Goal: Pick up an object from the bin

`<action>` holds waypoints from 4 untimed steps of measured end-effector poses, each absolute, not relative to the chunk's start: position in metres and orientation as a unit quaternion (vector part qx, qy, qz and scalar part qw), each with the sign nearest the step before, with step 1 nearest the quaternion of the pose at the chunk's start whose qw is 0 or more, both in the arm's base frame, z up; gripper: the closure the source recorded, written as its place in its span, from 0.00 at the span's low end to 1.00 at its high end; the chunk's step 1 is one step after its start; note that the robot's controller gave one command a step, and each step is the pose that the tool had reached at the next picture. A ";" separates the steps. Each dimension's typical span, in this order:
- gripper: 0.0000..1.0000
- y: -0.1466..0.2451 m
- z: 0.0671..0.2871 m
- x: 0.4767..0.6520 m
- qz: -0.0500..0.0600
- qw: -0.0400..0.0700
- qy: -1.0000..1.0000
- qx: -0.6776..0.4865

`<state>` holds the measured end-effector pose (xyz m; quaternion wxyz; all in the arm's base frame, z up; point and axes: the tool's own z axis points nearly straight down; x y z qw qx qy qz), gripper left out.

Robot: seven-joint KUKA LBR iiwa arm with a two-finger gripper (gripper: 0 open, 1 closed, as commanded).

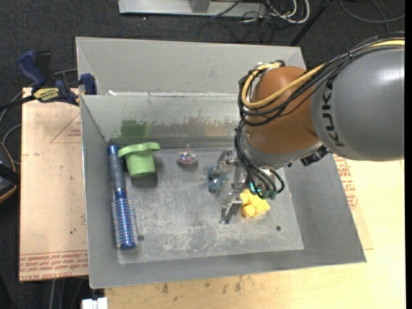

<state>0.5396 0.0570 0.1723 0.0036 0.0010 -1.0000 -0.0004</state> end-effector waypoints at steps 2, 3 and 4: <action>0.00 -0.055 0.073 0.555 -0.003 -0.002 -0.998 -0.056; 1.00 -0.055 0.077 0.557 -0.001 -0.005 -0.999 -0.054; 1.00 -0.043 0.210 0.556 0.000 -0.006 -1.000 -0.025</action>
Offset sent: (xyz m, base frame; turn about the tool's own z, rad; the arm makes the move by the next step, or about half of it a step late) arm 0.0163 -0.0607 -0.0550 0.1007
